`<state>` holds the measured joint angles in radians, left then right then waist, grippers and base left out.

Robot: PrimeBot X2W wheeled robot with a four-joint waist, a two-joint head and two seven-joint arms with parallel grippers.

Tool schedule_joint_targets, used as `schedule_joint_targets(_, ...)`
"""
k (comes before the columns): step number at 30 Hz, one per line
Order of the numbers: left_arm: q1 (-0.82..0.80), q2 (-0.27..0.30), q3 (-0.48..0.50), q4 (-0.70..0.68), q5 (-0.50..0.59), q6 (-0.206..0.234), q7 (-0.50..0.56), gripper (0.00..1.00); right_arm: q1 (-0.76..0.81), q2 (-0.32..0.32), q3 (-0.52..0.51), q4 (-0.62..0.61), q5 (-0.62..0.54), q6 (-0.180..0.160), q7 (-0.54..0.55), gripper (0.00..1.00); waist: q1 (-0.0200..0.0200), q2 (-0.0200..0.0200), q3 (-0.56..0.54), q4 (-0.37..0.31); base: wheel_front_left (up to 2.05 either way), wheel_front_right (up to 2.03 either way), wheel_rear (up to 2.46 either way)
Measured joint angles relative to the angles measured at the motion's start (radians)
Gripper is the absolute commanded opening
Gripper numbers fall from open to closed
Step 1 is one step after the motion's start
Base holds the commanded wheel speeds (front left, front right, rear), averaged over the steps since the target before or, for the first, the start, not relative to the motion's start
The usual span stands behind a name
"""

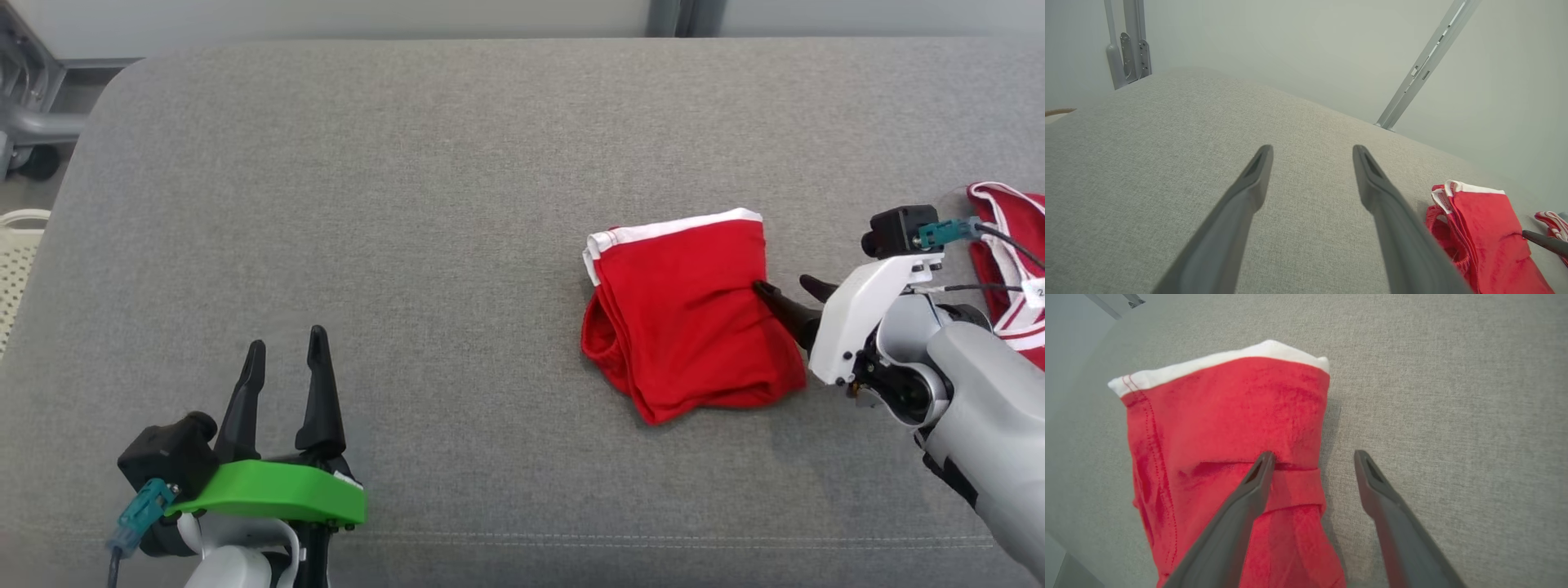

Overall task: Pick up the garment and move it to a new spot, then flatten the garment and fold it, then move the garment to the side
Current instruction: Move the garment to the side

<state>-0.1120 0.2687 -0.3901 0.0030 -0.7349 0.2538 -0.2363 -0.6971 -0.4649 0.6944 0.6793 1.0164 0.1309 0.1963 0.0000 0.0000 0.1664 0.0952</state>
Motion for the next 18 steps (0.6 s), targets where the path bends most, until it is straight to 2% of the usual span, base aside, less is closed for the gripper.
schedule_joint_targets(5, -0.011, -0.006, -0.001, 0.01, 0.002, -0.008, -0.003, 1.0, -0.029, -0.043, 0.05, -0.006, 0.07, 0.0, 0.105, 1.0, 0.0, 0.0, 0.022, 0.036, 0.0, 0.0, 0.0)
schedule_joint_targets(9, -0.019, -0.009, -0.001, 0.015, 0.003, -0.013, -0.007, 1.0, -0.047, -0.054, 0.077, -0.013, 0.1, 0.0, 0.138, 1.0, 0.0, 0.0, 0.034, 0.053, 0.0, 0.0, 0.0)
schedule_joint_targets(10, -0.022, -0.01, -0.001, 0.016, 0.003, -0.015, -0.007, 1.0, -0.053, -0.056, 0.083, -0.013, 0.106, 0.0, 0.138, 0.79, 0.0, 0.0, 0.038, 0.058, 0.0, 0.0, 0.0)
schedule_joint_targets(11, -0.024, -0.012, -0.001, 0.017, 0.006, -0.016, -0.009, 1.0, -0.06, -0.059, 0.091, -0.013, 0.108, 0.0, 0.136, 0.41, 0.0, 0.0, 0.042, 0.062, 0.0, 0.0, 0.0)
schedule_joint_targets(15, -0.027, -0.015, 0.0, 0.021, 0.008, -0.016, -0.011, 1.0, -0.084, -0.065, 0.122, -0.014, 0.113, 0.0, 0.11, 0.0, 0.0, 0.0, 0.054, 0.071, 0.0, 0.0, 0.0)
schedule_joint_targets(18, -0.028, -0.017, 0.002, 0.023, 0.009, -0.016, -0.012, 1.0, -0.093, -0.065, 0.144, -0.009, 0.122, 0.0, 0.09, 0.0, 0.0, 0.0, 0.059, 0.069, 0.0, 0.0, 0.0)
